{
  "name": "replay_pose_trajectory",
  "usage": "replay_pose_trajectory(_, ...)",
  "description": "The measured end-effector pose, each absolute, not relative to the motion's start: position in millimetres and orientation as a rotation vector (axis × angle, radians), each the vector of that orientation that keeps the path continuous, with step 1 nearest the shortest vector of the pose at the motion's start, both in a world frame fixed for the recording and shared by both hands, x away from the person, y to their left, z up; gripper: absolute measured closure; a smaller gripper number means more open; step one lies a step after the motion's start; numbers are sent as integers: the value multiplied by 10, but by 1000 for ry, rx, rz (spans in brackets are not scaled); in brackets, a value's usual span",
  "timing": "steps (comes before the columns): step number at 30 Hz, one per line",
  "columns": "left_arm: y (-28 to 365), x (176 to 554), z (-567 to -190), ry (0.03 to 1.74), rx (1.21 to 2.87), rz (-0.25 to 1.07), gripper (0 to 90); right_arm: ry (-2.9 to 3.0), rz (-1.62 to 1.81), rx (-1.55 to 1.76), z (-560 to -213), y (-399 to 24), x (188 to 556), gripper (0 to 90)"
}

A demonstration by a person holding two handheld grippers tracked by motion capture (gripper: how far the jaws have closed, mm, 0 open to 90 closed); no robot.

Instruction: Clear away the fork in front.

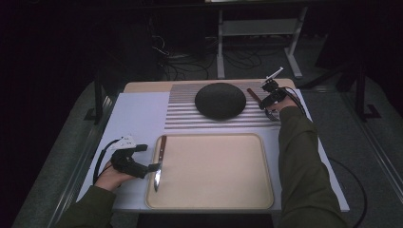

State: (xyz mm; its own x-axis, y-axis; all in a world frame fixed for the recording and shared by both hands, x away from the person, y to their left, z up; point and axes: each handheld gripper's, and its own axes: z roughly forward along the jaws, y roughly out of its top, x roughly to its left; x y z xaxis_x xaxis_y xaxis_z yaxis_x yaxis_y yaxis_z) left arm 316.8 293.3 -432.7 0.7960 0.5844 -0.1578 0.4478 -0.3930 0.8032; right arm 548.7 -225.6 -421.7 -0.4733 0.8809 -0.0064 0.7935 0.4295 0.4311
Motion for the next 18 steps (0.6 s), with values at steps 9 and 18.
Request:
replay_pose_trajectory(9, 2936, 3169, -4336, 768, 2056, 181, 0, 2461, 547, 1483, -4311, -2274, 5529, 676)
replay_pose_trajectory(18, 2943, 3166, -4338, 772, 2058, 184, 0, 2472, 566, 1478, -4335, -2263, 5526, 773)
